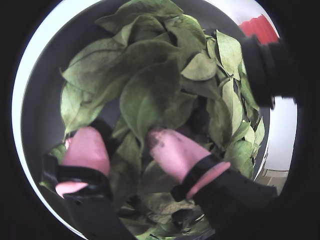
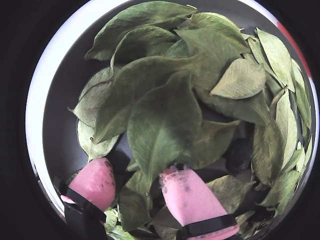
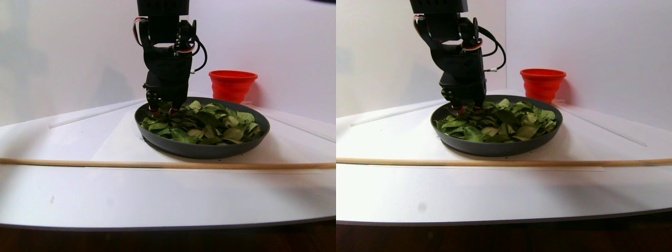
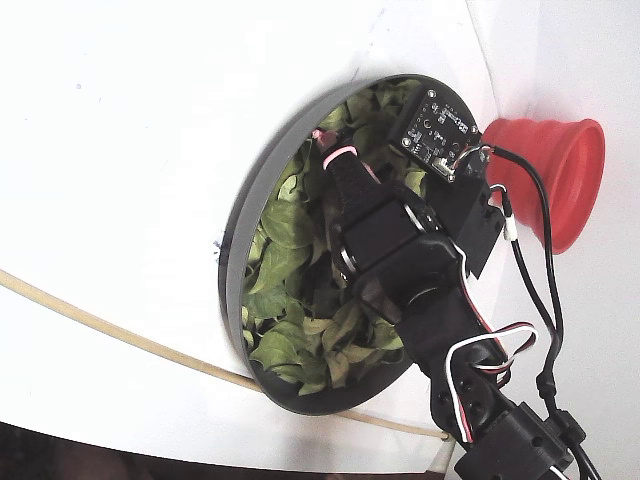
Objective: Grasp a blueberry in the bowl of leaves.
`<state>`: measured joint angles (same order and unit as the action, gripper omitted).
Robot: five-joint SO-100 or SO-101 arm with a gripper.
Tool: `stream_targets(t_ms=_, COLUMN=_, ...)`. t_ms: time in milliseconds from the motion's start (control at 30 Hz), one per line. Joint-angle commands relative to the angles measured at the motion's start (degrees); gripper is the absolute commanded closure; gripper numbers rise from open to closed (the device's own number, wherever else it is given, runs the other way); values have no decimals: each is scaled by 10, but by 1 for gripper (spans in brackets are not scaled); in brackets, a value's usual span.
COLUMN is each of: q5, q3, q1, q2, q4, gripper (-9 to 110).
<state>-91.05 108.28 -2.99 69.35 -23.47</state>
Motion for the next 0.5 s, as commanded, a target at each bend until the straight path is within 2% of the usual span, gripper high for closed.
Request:
stream_targets(t_ms=0, q5=-38, q3=-25, q1=-9, q2=36, q4=26, gripper=85)
stream_targets(t_ms=467, q5=-39, q3=-22, q1=-8, q2=40, q4=26, gripper=85)
